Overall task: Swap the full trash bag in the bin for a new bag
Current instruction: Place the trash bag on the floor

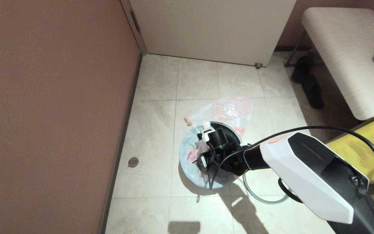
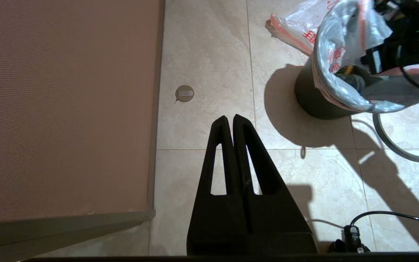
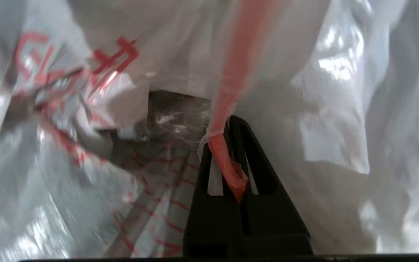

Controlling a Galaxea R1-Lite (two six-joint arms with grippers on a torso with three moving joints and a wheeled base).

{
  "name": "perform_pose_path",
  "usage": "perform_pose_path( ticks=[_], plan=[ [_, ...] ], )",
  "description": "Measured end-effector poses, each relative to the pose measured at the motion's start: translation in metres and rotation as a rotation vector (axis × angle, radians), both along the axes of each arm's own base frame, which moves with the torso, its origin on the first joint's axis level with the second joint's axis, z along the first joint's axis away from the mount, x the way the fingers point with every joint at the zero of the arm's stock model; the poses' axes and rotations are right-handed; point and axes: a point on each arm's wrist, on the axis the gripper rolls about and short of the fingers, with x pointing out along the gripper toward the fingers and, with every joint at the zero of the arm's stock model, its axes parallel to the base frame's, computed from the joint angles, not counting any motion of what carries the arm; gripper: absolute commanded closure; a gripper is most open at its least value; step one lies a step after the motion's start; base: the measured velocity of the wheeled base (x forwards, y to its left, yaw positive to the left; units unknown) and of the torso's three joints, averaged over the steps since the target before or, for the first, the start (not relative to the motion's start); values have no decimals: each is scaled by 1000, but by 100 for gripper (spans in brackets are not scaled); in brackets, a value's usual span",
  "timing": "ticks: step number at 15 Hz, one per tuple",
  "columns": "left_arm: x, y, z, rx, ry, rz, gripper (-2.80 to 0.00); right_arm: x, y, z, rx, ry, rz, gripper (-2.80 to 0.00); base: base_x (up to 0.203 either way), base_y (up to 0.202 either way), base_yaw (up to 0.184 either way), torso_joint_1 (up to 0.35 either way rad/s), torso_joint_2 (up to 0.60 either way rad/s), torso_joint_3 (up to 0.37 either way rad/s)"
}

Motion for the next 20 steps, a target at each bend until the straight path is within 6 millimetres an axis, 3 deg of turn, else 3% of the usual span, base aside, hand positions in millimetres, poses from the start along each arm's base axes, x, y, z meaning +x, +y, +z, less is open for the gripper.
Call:
perform_pose_path(
  ticks=[2,8,11,13,16,20],
  plan=[
    [0,0,0,0,-1,-1,0,7,4,-16,-28,20,7,0,0,0,0,0,0,0],
    [0,0,0,0,0,0,0,29,-21,-70,-128,67,-9,0,0,0,0,0,0,0],
    [0,0,0,0,-1,0,0,32,-23,-82,-120,62,-20,0,0,0,0,0,0,0],
    [0,0,0,0,0,0,0,28,-16,-72,-83,56,-29,0,0,0,0,0,0,0],
    [0,0,0,0,0,0,0,14,-5,-31,-5,47,-42,0,0,0,0,0,0,0],
    [0,0,0,0,0,-1,0,-22,2,21,48,54,-24,0,0,0,0,0,0,0]
  ],
)
